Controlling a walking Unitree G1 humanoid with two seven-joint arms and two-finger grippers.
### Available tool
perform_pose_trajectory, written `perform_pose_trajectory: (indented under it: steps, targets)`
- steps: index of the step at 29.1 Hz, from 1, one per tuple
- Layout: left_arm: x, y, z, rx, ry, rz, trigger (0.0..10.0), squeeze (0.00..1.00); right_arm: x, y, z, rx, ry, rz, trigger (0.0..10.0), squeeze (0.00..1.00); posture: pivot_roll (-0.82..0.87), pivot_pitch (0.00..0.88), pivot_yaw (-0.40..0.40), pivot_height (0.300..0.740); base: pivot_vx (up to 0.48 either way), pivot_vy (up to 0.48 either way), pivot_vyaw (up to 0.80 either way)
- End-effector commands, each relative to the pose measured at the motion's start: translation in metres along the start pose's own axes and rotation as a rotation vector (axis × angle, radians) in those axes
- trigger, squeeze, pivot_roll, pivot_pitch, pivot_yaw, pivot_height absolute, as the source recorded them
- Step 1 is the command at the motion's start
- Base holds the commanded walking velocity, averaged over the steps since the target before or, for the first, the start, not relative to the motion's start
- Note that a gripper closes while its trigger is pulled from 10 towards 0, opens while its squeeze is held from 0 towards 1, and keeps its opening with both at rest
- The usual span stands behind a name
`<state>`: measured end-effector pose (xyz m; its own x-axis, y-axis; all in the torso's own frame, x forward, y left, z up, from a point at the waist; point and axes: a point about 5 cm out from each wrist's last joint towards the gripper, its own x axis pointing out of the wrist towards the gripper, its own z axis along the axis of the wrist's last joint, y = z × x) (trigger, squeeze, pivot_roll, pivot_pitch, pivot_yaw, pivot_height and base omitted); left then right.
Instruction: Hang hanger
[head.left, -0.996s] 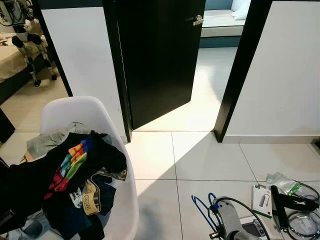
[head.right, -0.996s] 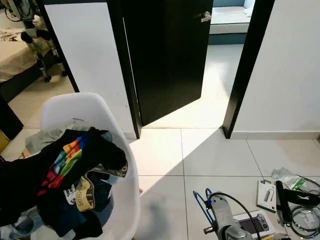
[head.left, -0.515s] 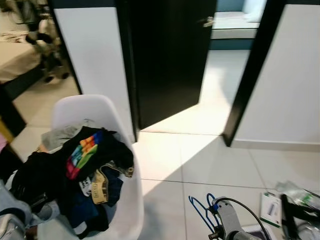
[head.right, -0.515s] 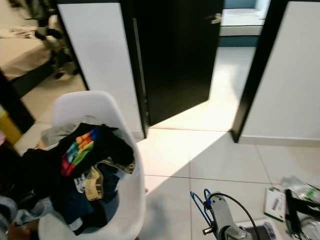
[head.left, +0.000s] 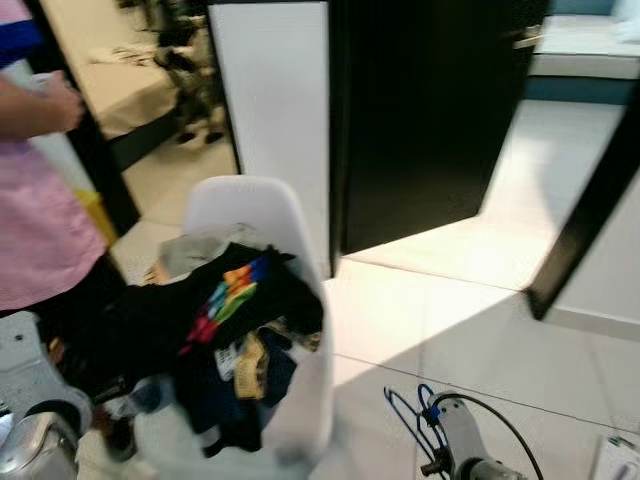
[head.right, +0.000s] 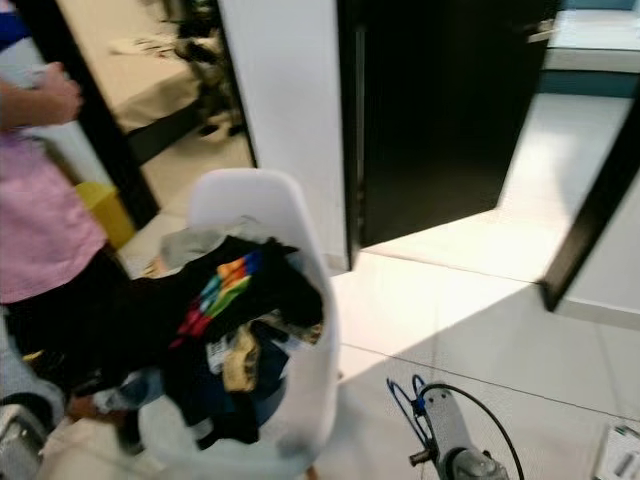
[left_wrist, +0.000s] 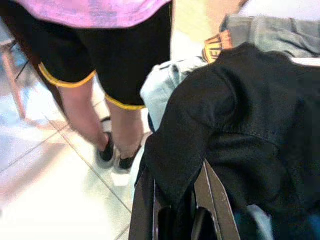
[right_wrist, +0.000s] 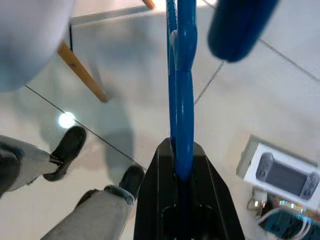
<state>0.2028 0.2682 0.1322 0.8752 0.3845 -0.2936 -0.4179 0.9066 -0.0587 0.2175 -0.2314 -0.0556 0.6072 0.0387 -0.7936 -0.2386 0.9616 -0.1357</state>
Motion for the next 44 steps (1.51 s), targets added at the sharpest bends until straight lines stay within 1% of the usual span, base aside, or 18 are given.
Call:
perform_pose_trajectory:
  steps: [1,4,5,6,7,17,18,19,20,22,23,26,27,28,30,32,35,44]
  targets:
    - [0.003,0.003,-0.001,0.055,0.012,-0.006,10.0,0.0,0.002,0.004,0.003,-0.023,0.0,-0.002,10.0,0.0,0.08,0.0,0.022,0.74,0.0,0.0,0.0]
    - [0.004,0.002,0.0,0.109,0.016,-0.024,10.0,0.0,0.001,0.003,0.002,-0.013,0.002,-0.017,10.0,0.0,0.08,0.0,0.022,0.74,0.0,0.0,0.0]
    - [0.005,0.002,-0.001,0.152,0.035,-0.044,10.0,0.72,0.001,0.003,0.002,-0.017,0.006,-0.024,10.0,0.0,0.07,0.0,0.025,0.74,0.0,0.0,0.0]
    - [0.005,0.002,-0.001,0.152,0.035,-0.044,10.0,0.72,0.001,0.003,0.002,-0.017,0.006,-0.024,10.0,0.0,0.07,0.0,0.025,0.74,0.0,0.0,0.0]
    - [0.005,0.007,-0.004,0.185,0.066,-0.035,10.0,1.0,0.001,0.002,0.002,-0.016,0.007,-0.028,10.0,0.0,0.07,0.0,0.027,0.74,0.0,0.0,0.0]
    - [-0.002,0.022,0.002,0.255,0.166,-0.069,10.0,1.0,0.001,0.002,0.001,-0.013,0.008,-0.028,10.0,0.0,0.07,0.0,0.021,0.74,0.0,0.0,0.0]
    - [-0.007,0.015,0.019,0.247,0.165,-0.209,10.0,1.0,0.001,0.002,0.001,-0.015,0.01,-0.028,10.0,0.0,0.08,0.0,0.017,0.74,0.0,0.0,0.0]
    - [-0.007,0.015,0.019,0.247,0.165,-0.209,10.0,1.0,0.001,0.002,0.001,-0.015,0.01,-0.028,10.0,0.0,0.08,0.0,0.017,0.74,0.0,0.0,0.0]
    - [-0.012,0.002,0.038,0.236,0.122,-0.379,10.0,1.0,0.001,0.001,0.001,-0.016,0.011,-0.029,10.0,0.0,0.08,0.0,0.014,0.74,0.0,0.0,0.0]
    - [-0.012,0.002,0.038,0.236,0.122,-0.379,10.0,1.0,0.001,0.001,0.001,-0.016,0.011,-0.029,10.0,0.0,0.08,0.0,0.014,0.74,0.0,0.0,0.0]
    - [-0.017,-0.006,0.051,0.233,0.088,-0.493,10.0,1.0,0.001,0.001,0.001,-0.017,0.012,-0.03,10.0,0.0,0.08,0.0,0.014,0.74,0.0,0.0,0.0]
    - [-0.023,-0.046,0.102,0.038,-0.25,-0.785,10.0,1.0,0.001,0.001,0.001,-0.018,0.011,-0.03,10.0,0.0,0.07,0.0,0.01,0.74,0.0,0.0,0.0]
    - [-0.023,-0.046,0.102,0.038,-0.25,-0.785,10.0,1.0,0.001,0.001,0.001,-0.018,0.011,-0.03,10.0,0.0,0.07,0.0,0.01,0.74,0.0,0.0,0.0]
    - [-0.022,-0.052,0.11,-0.032,-0.303,-0.821,10.0,0.08,0.001,0.001,0.001,-0.018,0.011,-0.03,10.0,0.0,0.07,0.0,0.01,0.74,0.0,0.0,0.0]
    - [0.0,-0.065,0.11,-0.137,-0.327,-0.776,10.0,0.0,0.001,0.001,0.001,-0.013,0.009,-0.031,10.0,0.0,0.06,0.0,0.008,0.74,0.0,0.0,0.0]
    - [0.009,-0.069,0.108,-0.148,-0.323,-0.747,10.0,0.0,0.001,0.001,0.001,-0.012,0.009,-0.031,10.0,0.0,0.06,0.0,0.008,0.74,0.0,0.0,0.0]
    - [0.049,-0.076,0.093,-0.148,-0.259,-0.531,10.0,0.0,0.001,0.001,0.001,-0.008,0.007,-0.03,10.0,0.0,0.03,0.0,0.01,0.74,0.0,0.0,0.0]
    - [0.093,-0.067,0.063,-0.171,-0.063,-0.27,10.0,0.0,0.0,0.0,-0.002,0.002,0.007,-0.032,10.0,0.0,0.01,0.004,0.015,0.74,0.0,0.0,0.0]
